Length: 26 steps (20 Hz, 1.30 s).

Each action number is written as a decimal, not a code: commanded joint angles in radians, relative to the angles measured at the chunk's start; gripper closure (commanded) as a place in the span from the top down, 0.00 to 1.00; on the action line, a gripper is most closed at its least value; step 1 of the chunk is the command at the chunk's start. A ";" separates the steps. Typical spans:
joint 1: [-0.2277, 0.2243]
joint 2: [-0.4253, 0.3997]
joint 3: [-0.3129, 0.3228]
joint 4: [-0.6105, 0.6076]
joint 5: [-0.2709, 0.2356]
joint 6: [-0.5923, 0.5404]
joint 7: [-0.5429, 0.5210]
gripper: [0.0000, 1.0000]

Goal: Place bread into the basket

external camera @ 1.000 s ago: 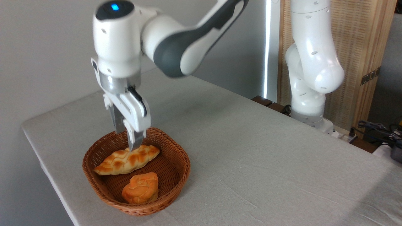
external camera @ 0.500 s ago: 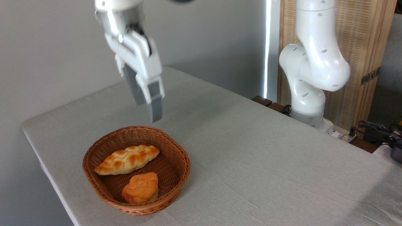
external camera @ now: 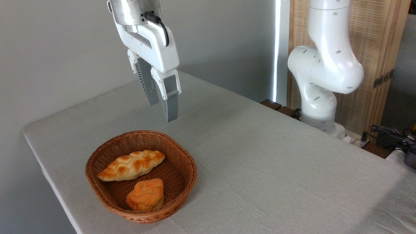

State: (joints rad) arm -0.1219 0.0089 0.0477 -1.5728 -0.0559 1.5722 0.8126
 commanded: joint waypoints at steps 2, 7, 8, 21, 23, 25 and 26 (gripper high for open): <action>0.025 -0.006 -0.034 -0.021 -0.005 0.018 -0.001 1.00; 0.025 -0.050 -0.034 -0.093 -0.035 0.078 -0.003 1.00; 0.025 -0.053 -0.034 -0.099 -0.035 0.080 -0.003 1.00; 0.025 -0.059 -0.023 -0.099 -0.010 0.078 0.002 1.00; 0.025 -0.064 -0.023 -0.098 0.002 0.069 0.002 1.00; 0.025 -0.064 -0.023 -0.098 0.002 0.068 0.000 1.00; 0.025 -0.064 -0.023 -0.098 0.002 0.069 0.000 1.00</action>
State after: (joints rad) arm -0.0989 -0.0330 0.0225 -1.6515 -0.0663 1.6333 0.8116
